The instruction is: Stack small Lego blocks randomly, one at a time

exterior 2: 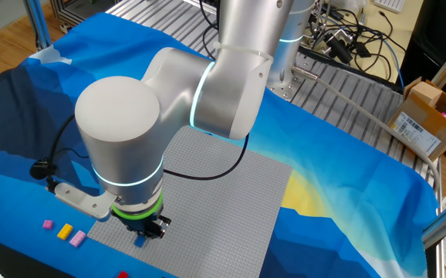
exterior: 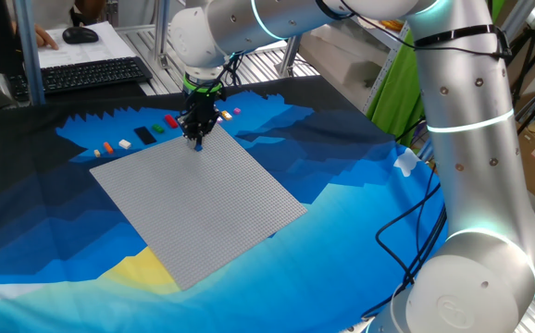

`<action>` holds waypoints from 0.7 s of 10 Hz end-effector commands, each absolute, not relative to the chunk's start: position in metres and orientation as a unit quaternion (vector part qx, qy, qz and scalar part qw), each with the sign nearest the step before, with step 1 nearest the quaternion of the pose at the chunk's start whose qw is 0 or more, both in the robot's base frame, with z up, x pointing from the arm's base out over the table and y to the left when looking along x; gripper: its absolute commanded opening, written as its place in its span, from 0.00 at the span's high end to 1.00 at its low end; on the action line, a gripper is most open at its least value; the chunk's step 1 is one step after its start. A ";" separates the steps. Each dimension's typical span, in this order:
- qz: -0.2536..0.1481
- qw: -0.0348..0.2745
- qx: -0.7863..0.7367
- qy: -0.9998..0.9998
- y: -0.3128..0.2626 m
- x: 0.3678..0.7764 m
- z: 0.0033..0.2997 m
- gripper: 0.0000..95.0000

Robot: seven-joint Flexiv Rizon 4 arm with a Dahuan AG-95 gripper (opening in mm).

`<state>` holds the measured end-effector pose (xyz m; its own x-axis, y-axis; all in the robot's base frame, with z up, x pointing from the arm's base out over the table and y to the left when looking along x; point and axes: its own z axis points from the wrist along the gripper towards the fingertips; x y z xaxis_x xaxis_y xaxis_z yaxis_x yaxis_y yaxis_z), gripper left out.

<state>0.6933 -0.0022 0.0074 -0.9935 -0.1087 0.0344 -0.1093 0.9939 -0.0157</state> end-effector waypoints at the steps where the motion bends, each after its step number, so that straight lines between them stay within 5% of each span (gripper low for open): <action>1: 0.007 0.017 0.055 -0.998 -0.002 0.694 0.004 1.00; 7: 0.008 0.016 0.061 -0.998 -0.001 0.696 0.004 1.00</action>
